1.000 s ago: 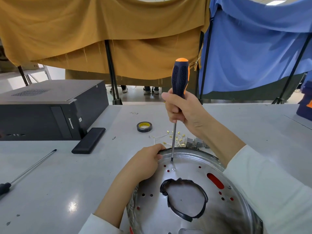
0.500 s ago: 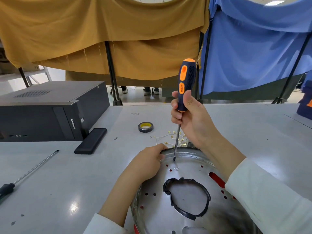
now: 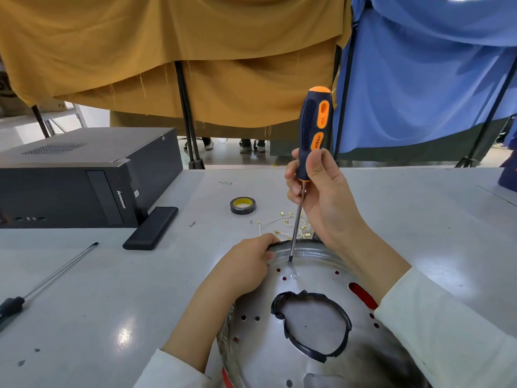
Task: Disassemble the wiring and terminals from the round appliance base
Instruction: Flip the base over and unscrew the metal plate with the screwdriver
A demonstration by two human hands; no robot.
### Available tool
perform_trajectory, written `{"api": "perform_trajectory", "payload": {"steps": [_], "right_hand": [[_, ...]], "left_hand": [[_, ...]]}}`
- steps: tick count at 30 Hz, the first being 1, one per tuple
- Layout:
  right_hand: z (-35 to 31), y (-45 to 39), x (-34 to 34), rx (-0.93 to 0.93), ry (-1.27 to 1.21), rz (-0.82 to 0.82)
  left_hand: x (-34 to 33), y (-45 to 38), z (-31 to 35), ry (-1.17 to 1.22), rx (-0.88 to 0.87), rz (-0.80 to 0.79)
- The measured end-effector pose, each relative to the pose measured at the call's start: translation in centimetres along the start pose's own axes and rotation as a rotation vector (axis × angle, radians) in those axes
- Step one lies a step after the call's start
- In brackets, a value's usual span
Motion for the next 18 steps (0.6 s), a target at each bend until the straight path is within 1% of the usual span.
{"api": "perform_trajectory", "payload": {"steps": [2,5,8,12,15,18], "right_hand": [[0.07,-0.07,-0.02,-0.001,0.008,0.004],[0.52,-0.26,-0.25,-0.050,-0.025,0.003],[0.63,-0.27,-0.12,-0.069,0.047,0.023],[0.00,-0.01,0.45,0.003,0.086,0.078],[-0.08,0.06,0.46,0.042,0.066,0.065],[0.03,0.00,0.43,0.030,0.065,0.059]], "left_hand": [[0.03,0.00,0.04,-0.007,0.000,-0.001],[0.09,0.05,0.18,-0.010,-0.002,0.001],[0.11,0.10,0.22,-0.007,-0.003,0.002],[0.13,0.14,0.23,-0.008,0.001,0.002],[0.14,0.21,0.26,-0.001,-0.002,0.003],[0.13,0.20,0.25,-0.007,0.002,-0.001]]}}
Point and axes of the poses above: each hand's wrist, its own y-axis away from the middle knuckle, its own x-axis out of the back of the hand, z = x × y, the point moved 9 cm from there along -y, towards the middle knuckle, and after that the axes turned 4 degrees about -y, right-handed, at the moved point
